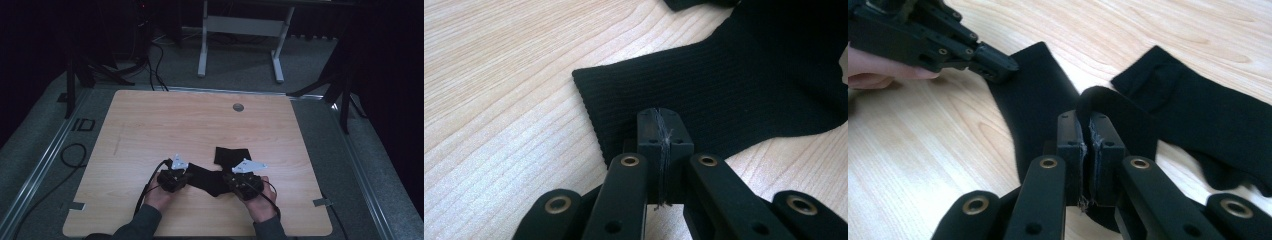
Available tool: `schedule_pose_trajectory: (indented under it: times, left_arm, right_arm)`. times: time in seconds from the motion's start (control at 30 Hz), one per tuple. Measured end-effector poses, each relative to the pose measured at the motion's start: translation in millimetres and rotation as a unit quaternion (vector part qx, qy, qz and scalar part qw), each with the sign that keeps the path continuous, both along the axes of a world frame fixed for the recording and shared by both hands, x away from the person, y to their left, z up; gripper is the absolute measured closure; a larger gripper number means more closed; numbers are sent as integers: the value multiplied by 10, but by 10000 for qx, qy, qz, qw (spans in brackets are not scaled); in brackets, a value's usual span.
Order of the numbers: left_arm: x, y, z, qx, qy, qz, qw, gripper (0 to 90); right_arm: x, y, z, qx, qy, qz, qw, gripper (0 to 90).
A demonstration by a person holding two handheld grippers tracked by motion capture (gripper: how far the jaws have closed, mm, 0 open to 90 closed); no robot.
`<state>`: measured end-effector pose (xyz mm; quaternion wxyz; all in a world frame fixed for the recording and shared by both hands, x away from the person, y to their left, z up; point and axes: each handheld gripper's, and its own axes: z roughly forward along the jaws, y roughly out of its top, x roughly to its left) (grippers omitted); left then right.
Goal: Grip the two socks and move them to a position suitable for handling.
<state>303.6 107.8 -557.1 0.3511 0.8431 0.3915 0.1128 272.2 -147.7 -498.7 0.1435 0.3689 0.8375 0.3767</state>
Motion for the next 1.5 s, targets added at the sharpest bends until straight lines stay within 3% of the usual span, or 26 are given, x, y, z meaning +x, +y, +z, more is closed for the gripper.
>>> schedule_pose_trajectory:
  times: [0.4, 0.67, 0.83, 1.07, 1.27, 1.37, 1.5]
  left_arm:
    - [1, 2, -1, -29, 14, 4, 10000, 890]
    - [6, 10, -2, -68, 44, -7, 10000, 884]
    - [8, 12, -3, -79, 44, -14, 10000, 884]
    - [8, 13, -4, -72, 33, -35, 10000, 884]
    - [5, 14, -4, -57, 20, -65, 10000, 882]
    - [5, 14, -4, -51, 12, -77, 10000, 881]
    - [7, 17, -5, -60, 12, -90, 9999, 881]
  right_arm:
    - [52, -255, 76, 89, -66, -406, 9991, 854]
    - [44, -397, 153, -156, -173, -721, 9971, 854]
    - [40, -527, 206, -156, -182, -897, 9957, 854]
    - [3, -638, 273, -218, -174, -971, 9949, 853]
    - [-2, -628, 266, -365, -56, -856, 9956, 845]
    - [4, -620, 257, -478, 43, -808, 9956, 779]
    - [19, -648, 268, -500, -22, -909, 9946, 607]
